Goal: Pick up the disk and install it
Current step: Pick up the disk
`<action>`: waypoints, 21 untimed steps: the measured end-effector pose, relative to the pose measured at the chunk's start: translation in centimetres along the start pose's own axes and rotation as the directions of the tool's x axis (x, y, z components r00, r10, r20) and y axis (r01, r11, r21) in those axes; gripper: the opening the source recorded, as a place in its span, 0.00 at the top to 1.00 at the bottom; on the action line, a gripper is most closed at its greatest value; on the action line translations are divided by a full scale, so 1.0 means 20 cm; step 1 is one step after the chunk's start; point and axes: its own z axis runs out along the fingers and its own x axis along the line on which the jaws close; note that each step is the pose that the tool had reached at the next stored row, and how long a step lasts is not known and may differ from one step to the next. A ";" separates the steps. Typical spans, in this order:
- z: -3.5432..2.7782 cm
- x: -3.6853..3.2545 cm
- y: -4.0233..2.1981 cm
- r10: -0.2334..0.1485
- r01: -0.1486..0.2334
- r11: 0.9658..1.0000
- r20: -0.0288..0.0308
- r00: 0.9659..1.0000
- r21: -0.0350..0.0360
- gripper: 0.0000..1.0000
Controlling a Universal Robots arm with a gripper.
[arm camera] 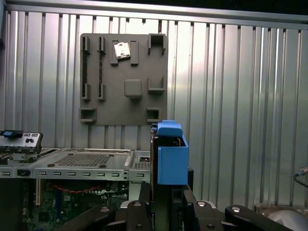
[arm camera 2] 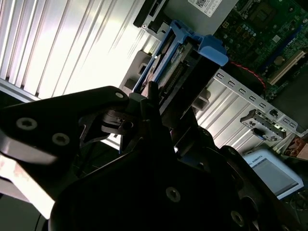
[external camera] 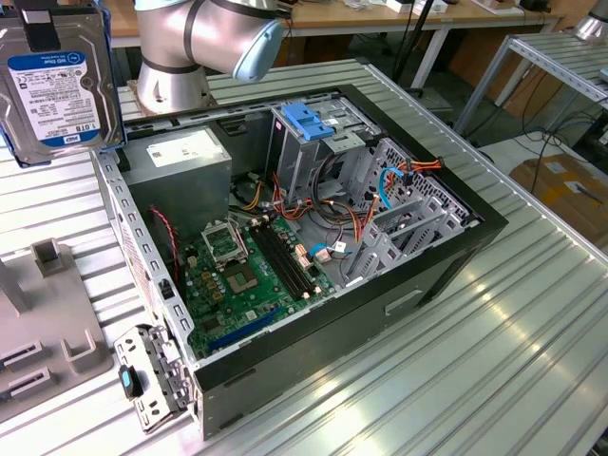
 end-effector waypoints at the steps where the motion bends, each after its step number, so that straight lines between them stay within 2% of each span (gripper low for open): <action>1: 0.000 0.000 -0.012 0.000 0.000 1.000 0.000 1.000 0.000 0.65; 4: 0.000 0.001 -0.038 0.000 0.000 1.000 0.000 1.000 0.000 0.65; 9: 0.000 0.004 -0.103 0.000 0.000 1.000 0.000 1.000 0.000 0.65; 10: 0.000 0.004 -0.125 0.000 0.000 1.000 0.000 1.000 0.000 0.65; 12: 0.001 0.007 -0.193 0.000 0.000 1.000 0.000 1.000 0.000 0.65; 21: 0.001 0.012 -0.333 0.000 0.000 1.000 0.000 1.000 0.000 0.65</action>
